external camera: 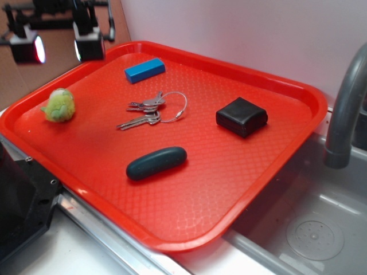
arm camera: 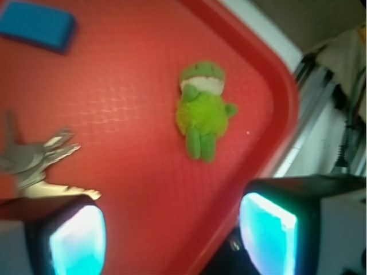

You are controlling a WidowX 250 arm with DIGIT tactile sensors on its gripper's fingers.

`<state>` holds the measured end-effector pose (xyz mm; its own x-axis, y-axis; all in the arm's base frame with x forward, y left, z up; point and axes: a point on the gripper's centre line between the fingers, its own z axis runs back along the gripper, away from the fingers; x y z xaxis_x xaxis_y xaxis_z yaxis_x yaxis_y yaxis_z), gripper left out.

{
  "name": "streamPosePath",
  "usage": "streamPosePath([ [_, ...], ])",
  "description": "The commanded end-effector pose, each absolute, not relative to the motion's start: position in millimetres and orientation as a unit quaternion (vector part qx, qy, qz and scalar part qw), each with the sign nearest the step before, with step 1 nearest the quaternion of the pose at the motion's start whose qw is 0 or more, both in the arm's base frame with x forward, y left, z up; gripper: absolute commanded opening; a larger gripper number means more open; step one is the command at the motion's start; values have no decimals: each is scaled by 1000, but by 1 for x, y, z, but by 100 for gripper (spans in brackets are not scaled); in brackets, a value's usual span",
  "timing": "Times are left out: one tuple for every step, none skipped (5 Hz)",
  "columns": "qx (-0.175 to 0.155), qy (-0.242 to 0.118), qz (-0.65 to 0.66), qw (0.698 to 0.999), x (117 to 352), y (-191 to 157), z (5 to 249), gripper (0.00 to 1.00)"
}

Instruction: Grab the green animal.

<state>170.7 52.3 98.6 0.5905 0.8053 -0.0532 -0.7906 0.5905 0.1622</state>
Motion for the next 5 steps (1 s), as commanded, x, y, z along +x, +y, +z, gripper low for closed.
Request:
streamPosePath([
  [93, 71, 407, 906, 155, 82, 50, 100],
  [99, 75, 387, 914, 145, 100, 45, 100],
  [94, 81, 374, 919, 135, 113, 28, 100],
  [100, 66, 367, 922, 138, 113, 7, 100],
  [73, 48, 351, 932, 144, 114, -16, 0],
])
